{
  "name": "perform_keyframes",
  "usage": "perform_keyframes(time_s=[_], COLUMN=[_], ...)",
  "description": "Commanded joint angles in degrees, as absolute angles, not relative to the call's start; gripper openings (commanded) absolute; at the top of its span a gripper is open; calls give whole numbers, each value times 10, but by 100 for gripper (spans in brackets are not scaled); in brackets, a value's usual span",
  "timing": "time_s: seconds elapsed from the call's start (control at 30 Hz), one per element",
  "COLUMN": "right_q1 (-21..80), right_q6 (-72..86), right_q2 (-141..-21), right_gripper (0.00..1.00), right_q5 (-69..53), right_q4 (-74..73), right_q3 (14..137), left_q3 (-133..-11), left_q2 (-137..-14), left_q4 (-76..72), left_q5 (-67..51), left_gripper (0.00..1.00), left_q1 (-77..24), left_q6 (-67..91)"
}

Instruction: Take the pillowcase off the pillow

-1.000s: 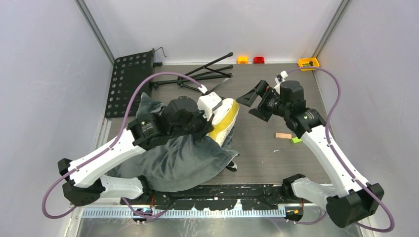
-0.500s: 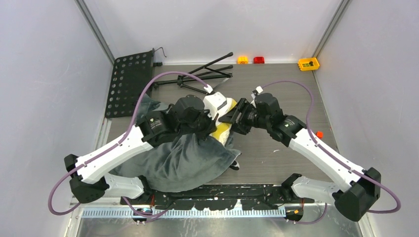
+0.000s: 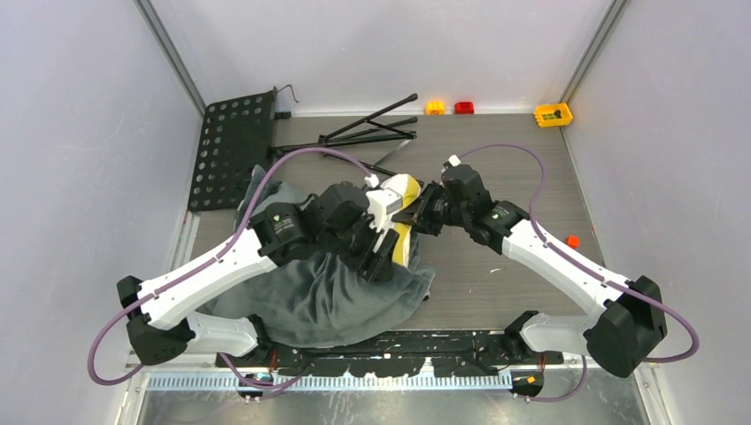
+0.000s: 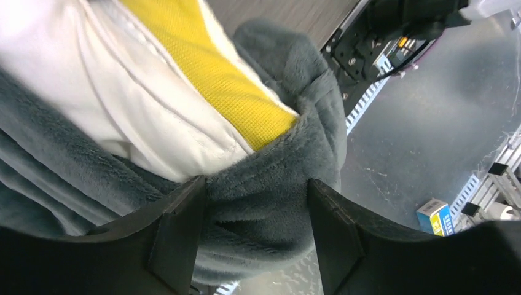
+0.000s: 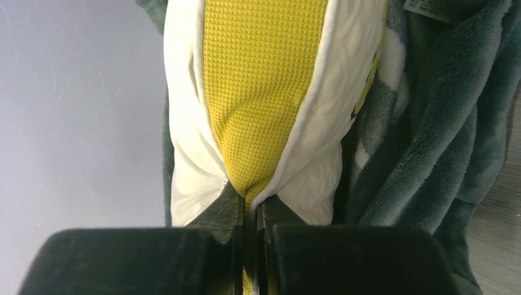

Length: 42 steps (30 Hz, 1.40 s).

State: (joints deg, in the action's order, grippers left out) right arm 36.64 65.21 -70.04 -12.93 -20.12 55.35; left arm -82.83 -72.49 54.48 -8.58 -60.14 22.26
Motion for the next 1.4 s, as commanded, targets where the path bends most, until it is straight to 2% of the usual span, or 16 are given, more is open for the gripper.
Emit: perform_keyframes(time_s=[0.0,0.07,0.13,0.33,0.57,0.67,0.97,1.13,1.23,1.37], right_q1=[370,370,368,331,281,261,159,94,31,-60], right_q6=[646,642,639,644,653,655,660,647,624,588], right_q2=[-690,-688,-685,-671,-659,-654,-633,-635,-635,-648], right_gripper=[0,0,0,0,0,0,0,0,0,0], right_q5=[-107,-102,-94,-90,-110,-120,-161,-196,-214,-232], right_q4=[-145,-146,-150,-156,-156,-156,-156,-176,-205,-255], right_q3=[575,578,580,571,571,569,575,629,673,735], left_q3=[-756,-744,-742,-698,-589,-550,-470,-522,-544,-538], left_q2=[-672,-673,-680,-680,-638,-629,-661,-712,-717,-670], left_q4=[525,522,527,542,485,474,484,577,604,595], left_q5=[-124,-137,-163,-223,-260,-259,-231,-57,3,25], left_gripper=[65,62,50,46,13,5,4,0,0,0], left_q1=[-603,-605,-610,-651,-677,-682,-682,-676,-638,-536], left_q6=[272,276,275,271,309,314,303,314,325,323])
